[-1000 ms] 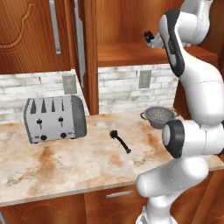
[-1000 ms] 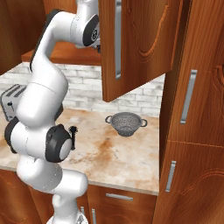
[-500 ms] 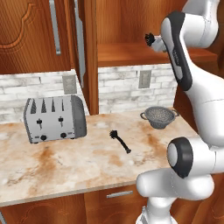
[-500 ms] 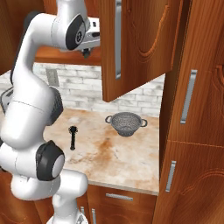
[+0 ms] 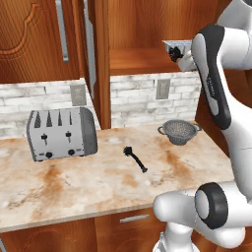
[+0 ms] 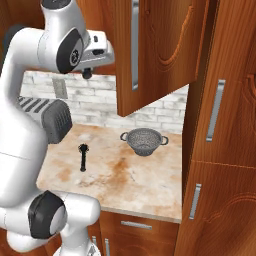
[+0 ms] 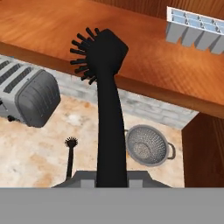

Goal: Pick the dish brush and dish brush from the cabinet and place them on the counter.

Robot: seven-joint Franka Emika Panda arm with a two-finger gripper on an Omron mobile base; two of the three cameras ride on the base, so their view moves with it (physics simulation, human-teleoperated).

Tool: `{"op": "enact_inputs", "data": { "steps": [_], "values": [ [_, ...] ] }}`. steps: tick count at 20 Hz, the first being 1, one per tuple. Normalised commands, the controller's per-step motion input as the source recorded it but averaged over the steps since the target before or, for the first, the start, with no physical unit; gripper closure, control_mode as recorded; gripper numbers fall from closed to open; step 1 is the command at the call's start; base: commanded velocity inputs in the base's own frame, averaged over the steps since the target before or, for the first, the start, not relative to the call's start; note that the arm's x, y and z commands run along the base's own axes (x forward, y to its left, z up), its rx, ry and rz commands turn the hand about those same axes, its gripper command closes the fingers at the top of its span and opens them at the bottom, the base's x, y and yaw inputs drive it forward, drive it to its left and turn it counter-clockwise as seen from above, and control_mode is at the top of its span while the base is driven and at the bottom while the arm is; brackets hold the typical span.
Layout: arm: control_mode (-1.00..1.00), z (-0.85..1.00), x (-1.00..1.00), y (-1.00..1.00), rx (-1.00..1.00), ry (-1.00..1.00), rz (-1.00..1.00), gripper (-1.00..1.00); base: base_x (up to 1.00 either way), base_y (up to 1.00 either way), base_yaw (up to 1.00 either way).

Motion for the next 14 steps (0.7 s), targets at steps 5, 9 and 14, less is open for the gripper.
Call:
{"op": "enact_inputs", "data": {
  "steps": [5, 9, 14],
  "values": [
    [-1.00, -0.08, -0.82, 0.05, 0.00, 0.00, 0.00, 1.00, 0.00, 0.00, 0.00],
    [-1.00, -0.18, -0.75, 0.13, 0.00, 0.00, 0.00, 1.00, 0.00, 0.00, 0.00],
    [-1.00, -0.27, -0.67, 0.14, 0.00, 0.01, 0.00, 1.00, 0.00, 0.00, 0.00]
  ]
}}
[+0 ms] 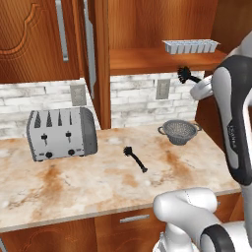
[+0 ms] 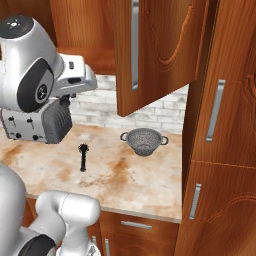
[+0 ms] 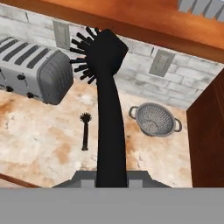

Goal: Pick the dish brush and dish brush from the cabinet and place them on the counter.

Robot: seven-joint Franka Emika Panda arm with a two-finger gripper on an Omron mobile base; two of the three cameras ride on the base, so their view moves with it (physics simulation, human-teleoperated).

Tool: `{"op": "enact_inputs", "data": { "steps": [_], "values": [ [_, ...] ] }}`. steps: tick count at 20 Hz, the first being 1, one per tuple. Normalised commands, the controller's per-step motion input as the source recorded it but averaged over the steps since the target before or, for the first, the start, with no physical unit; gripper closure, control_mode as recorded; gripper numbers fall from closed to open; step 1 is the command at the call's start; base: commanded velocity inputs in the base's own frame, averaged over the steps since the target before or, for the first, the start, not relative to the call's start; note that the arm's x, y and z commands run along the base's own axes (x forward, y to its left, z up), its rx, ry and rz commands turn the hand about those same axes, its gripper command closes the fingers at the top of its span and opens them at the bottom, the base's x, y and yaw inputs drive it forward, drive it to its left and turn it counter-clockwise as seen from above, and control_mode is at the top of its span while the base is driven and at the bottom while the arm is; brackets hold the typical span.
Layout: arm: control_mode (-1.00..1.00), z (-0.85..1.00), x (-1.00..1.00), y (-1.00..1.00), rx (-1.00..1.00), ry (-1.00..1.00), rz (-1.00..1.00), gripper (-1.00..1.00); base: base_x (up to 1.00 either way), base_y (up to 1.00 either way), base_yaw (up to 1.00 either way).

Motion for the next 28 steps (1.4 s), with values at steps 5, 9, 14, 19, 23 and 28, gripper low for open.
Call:
{"op": "enact_inputs", "data": {
  "steps": [5, 9, 14, 19, 23, 28],
  "values": [
    [-1.00, -0.48, -0.25, 0.13, 0.00, 0.03, 0.00, 1.00, 0.00, 0.00, 0.00],
    [-1.00, -0.57, -0.03, 0.16, 0.02, 0.02, 0.00, 1.00, 0.00, 0.00, 0.00],
    [-1.00, -0.81, 0.00, 0.07, 0.04, 0.08, 0.00, 1.00, 0.00, 0.00, 0.00],
    [-1.00, -0.91, 0.00, 0.13, 0.00, 0.10, 0.00, 1.00, 0.00, 0.00, 0.00],
    [-1.00, -0.90, 0.01, 0.25, 0.00, 0.12, 0.01, 1.00, 0.00, 0.00, 0.00],
    [-1.00, -0.90, 0.15, 0.22, 0.01, 0.13, 0.01, 1.00, 0.00, 0.00, 0.00]
  ]
}}
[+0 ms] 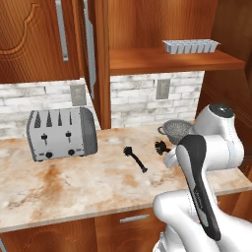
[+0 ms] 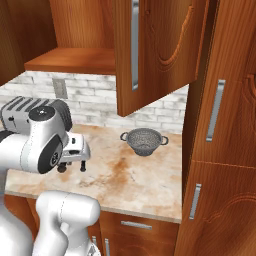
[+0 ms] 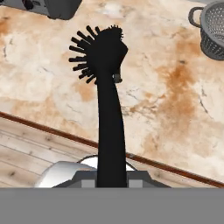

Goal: Pick the dish brush and dish brush from the cabinet and place them on the counter.

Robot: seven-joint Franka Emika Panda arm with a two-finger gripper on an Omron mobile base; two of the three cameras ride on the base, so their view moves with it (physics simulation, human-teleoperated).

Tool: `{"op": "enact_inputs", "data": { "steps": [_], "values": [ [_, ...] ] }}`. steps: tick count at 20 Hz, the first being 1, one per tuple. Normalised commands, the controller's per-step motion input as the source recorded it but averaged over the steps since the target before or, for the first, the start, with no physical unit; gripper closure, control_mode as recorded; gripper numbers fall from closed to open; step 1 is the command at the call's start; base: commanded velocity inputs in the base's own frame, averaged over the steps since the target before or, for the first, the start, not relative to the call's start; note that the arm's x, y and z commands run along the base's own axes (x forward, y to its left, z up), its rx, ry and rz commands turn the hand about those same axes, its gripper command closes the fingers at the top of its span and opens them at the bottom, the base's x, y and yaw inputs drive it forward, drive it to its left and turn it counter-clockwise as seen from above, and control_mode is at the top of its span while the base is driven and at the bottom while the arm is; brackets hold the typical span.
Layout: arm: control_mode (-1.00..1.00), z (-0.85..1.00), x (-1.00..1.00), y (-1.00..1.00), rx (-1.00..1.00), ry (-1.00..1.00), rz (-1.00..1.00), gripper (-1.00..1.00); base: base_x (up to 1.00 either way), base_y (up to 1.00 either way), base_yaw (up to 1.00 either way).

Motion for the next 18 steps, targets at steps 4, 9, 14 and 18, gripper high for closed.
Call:
{"op": "enact_inputs", "data": {
  "steps": [4, 9, 14, 18],
  "values": [
    [-1.00, -0.90, 0.47, 0.02, 0.04, 0.19, 0.00, 1.00, 0.00, 0.00, 0.00],
    [-1.00, -0.76, 0.44, 0.00, 0.01, 0.02, 0.00, 1.00, 0.00, 0.00, 0.00],
    [-1.00, -0.55, 0.36, 0.00, 0.00, -0.13, 0.00, 1.00, 0.00, 0.00, 0.00],
    [-1.00, -0.43, 0.28, 0.00, 0.00, -0.21, 0.00, 1.00, 0.00, 0.00, 0.00]
  ]
}}
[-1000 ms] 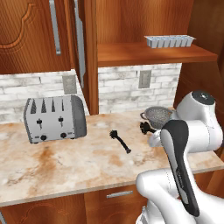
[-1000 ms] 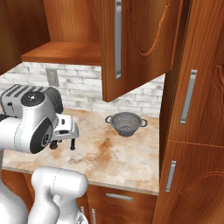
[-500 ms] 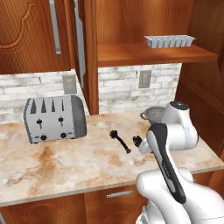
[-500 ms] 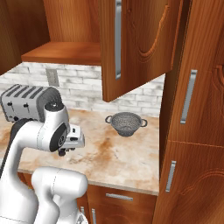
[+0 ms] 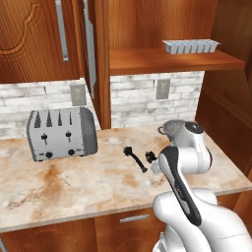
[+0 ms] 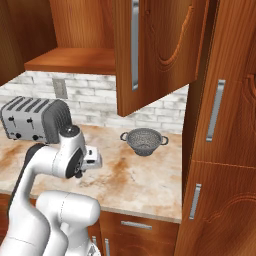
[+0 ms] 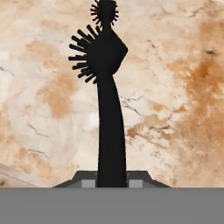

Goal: Pick the dish brush and dish brush from the cabinet and place them on the counter.

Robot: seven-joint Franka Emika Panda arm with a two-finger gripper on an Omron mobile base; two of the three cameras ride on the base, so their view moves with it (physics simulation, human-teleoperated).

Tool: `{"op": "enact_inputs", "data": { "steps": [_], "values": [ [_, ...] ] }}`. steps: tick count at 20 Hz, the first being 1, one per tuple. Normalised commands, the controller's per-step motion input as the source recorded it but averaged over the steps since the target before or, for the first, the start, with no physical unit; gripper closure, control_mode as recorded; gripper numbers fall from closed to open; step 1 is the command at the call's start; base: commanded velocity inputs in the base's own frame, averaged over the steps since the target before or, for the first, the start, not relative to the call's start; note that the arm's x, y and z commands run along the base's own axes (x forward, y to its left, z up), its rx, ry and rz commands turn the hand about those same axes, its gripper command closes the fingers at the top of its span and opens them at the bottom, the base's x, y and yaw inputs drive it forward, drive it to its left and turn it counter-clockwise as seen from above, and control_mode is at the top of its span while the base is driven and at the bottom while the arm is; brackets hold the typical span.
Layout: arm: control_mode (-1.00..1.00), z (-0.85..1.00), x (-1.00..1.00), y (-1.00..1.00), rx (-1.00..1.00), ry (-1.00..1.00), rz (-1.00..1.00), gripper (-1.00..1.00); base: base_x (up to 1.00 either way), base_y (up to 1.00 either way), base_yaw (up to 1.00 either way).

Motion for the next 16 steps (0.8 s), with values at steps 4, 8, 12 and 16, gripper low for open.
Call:
{"op": "enact_inputs", "data": {
  "steps": [4, 8, 12, 16],
  "values": [
    [-1.00, -0.32, 0.31, -0.02, 0.00, -0.14, 0.00, 1.00, 0.00, 0.00, 0.00],
    [-1.00, -0.37, 0.43, -0.22, 0.00, -0.10, 0.00, 1.00, 0.00, 0.00, 0.00],
    [-1.00, -0.32, 0.42, -0.23, 0.00, -0.05, 0.00, 1.00, 0.00, 0.00, 0.00],
    [-1.00, -0.57, 0.22, -0.12, -0.01, -0.07, 0.00, 1.00, 0.00, 0.00, 0.00]
  ]
}}
